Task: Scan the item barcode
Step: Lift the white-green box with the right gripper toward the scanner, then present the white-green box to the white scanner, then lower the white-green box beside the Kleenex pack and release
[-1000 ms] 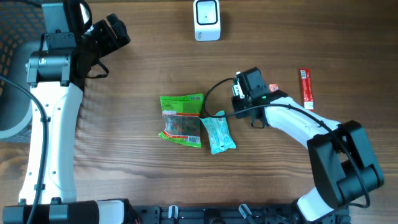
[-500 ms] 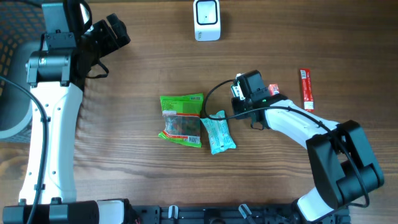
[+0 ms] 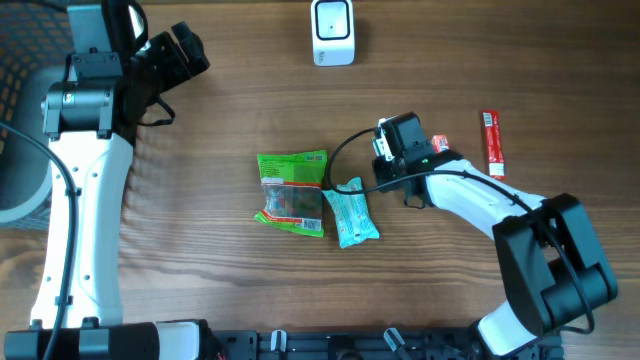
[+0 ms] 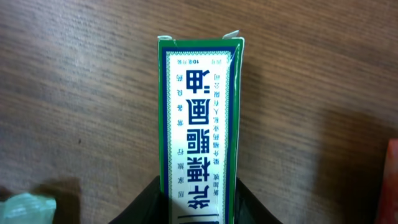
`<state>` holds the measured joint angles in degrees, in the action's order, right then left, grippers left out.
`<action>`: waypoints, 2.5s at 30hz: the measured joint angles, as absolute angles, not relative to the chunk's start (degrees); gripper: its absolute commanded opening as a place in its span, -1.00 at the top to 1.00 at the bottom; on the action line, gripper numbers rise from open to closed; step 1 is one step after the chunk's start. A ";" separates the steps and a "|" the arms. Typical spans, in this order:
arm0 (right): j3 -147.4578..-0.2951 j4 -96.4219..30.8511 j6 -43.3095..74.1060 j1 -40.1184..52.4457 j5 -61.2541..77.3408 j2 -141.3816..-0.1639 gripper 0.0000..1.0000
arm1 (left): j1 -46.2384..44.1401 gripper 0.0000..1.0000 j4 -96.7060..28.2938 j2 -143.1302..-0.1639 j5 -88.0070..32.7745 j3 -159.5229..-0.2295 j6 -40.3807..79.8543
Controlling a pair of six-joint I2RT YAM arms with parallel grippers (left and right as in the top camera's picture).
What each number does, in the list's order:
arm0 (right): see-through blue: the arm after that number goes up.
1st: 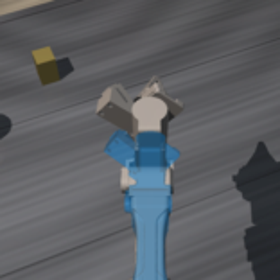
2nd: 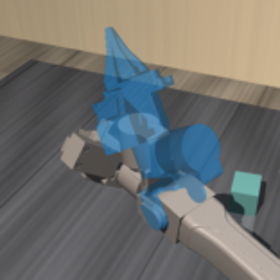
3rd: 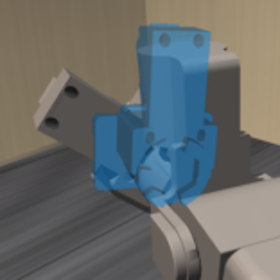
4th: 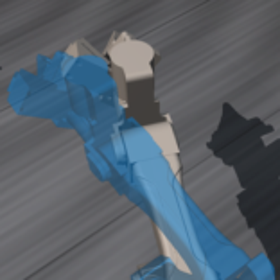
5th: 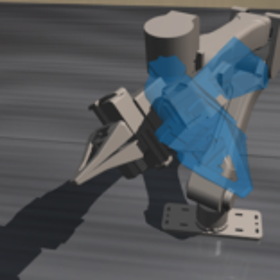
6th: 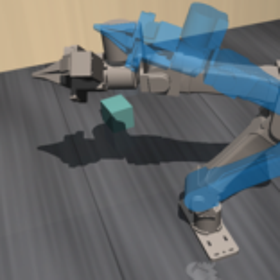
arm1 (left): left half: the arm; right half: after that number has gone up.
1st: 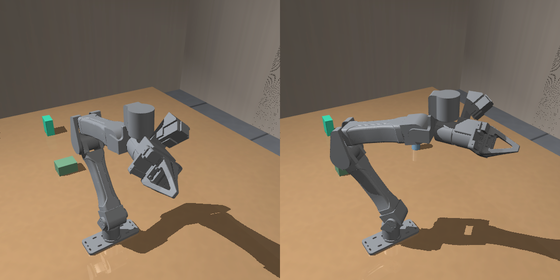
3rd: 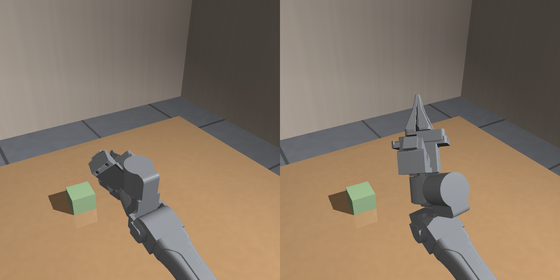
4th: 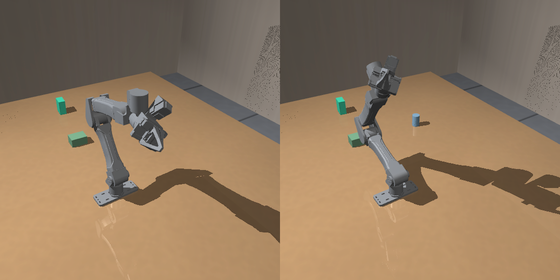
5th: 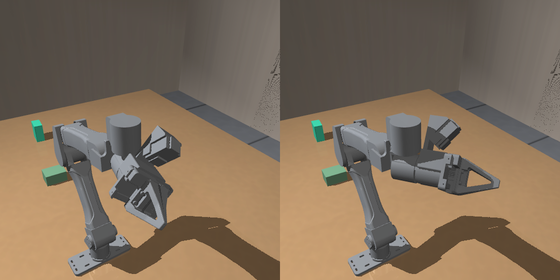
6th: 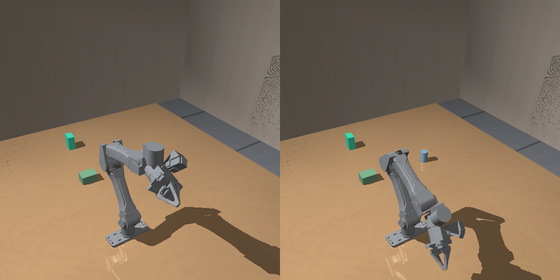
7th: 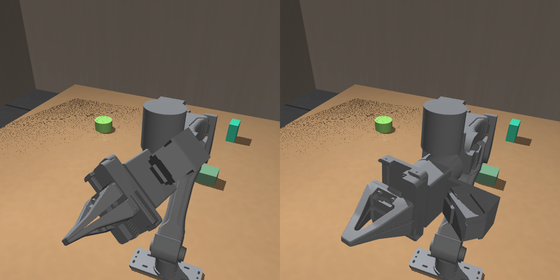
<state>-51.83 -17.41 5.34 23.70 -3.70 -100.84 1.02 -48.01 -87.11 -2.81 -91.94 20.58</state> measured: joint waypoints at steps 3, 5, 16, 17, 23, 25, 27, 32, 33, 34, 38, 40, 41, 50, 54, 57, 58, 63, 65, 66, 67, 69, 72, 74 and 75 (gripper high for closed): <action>-55.72 -26.98 4.99 23.70 -2.81 -98.19 0.49 | 1.02 -1.00 -47.99 -87.11 -2.81 -91.94 20.58; -59.90 -32.29 4.89 23.70 -1.06 -93.84 0.49 | 1.02 -1.00 -48.01 -87.11 -2.81 -91.94 20.58; -102.06 -66.28 4.27 21.19 24.05 -90.11 0.53 | 1.02 -1.00 -48.03 -87.11 -2.81 -91.94 20.56; -106.21 -68.55 4.36 20.78 25.15 -91.98 0.53 | 1.02 -1.00 -47.97 -87.11 -2.81 -91.94 20.56; -126.37 -69.43 4.97 19.86 35.73 -112.16 0.55 | 1.02 -1.00 -48.12 -87.11 -2.81 -91.94 20.40; -126.50 -66.04 5.48 18.79 39.18 -117.14 0.64 | 1.02 -1.00 -48.01 -87.11 -2.79 -91.94 20.43; -126.50 -60.64 6.24 17.58 41.74 -121.58 0.64 | 1.02 -1.00 -48.01 -87.11 -2.81 -91.94 20.40; -126.48 -41.32 11.97 14.33 46.39 -132.49 0.55 | 1.02 -1.00 -47.88 -87.11 -2.81 -91.94 20.40; -126.48 -38.44 12.97 13.85 46.92 -134.10 0.55 | 1.02 -1.00 -48.01 -87.11 -2.81 -91.92 20.40; -126.48 -36.80 13.89 13.61 47.18 -135.24 0.56 | 1.02 -1.00 -48.05 -87.11 -2.79 -91.92 20.40; -126.48 -23.49 20.08 13.23 49.34 -142.15 0.56 | 1.02 -1.00 -47.97 -87.13 -2.79 -91.92 20.40; -126.48 -17.34 24.16 13.08 51.03 -145.01 0.56 | 1.02 -1.00 -48.10 -87.11 -2.79 -91.94 20.40; -126.48 -13.98 26.46 12.95 52.12 -146.39 0.57 | 1.02 -1.00 -48.01 -87.11 -2.81 -91.92 20.40; -126.48 -3.62 42.72 8.78 57.17 -151.79 0.56 | 1.02 -1.00 -48.01 -87.13 -2.79 -91.94 20.40; -126.48 -3.62 45.82 8.95 58.06 -151.79 0.56 | 1.02 -1.00 -48.01 -87.13 -2.79 -91.94 20.40; -126.48 -3.36 48.07 8.95 60.07 -151.79 0.56 | 1.02 -1.00 -48.01 -87.11 -2.81 -91.92 20.40; -126.48 -2.09 48.45 8.95 61.58 -151.79 0.56 | 1.02 -1.00 -48.01 -87.13 -2.79 -91.94 20.40; -126.48 -0.80 48.64 8.95 65.54 -151.74 0.52 | 1.02 -1.00 -48.03 -87.13 -2.79 -91.92 20.40; -126.48 -2.72 47.75 8.95 65.58 -151.13 0.52 | 1.02 -1.00 -48.03 -87.13 -2.81 -91.92 20.40; -126.48 -5.23 46.78 8.88 65.56 -150.30 0.52 | 1.02 -1.00 -48.01 -87.13 -2.81 -91.92 20.40; -126.48 -9.52 45.25 8.78 65.39 -148.94 0.53 | 1.02 -1.00 -47.99 -87.13 -2.79 -91.92 20.40; -126.37 -22.98 39.97 8.54 63.57 -143.94 0.52 | 1.02 -1.00 -48.03 -87.13 -2.81 -91.94 20.40; -126.48 -47.86 24.27 7.62 56.86 -130.78 0.52 | 1.02 -1.00 -47.97 -87.13 -2.79 -91.92 20.40; -126.82 -58.35 16.12 6.74 53.93 -124.11 0.53 | 1.02 -1.00 -47.86 -87.13 -2.81 -91.88 20.40; -127.00 -64.93 10.98 5.85 51.37 -119.46 0.52 | 1.02 -1.00 -48.03 -87.13 -2.81 -91.88 20.40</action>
<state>-127.00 -64.93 10.98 5.85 51.37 -119.46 1.02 -48.03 -87.13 -2.81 -91.88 20.40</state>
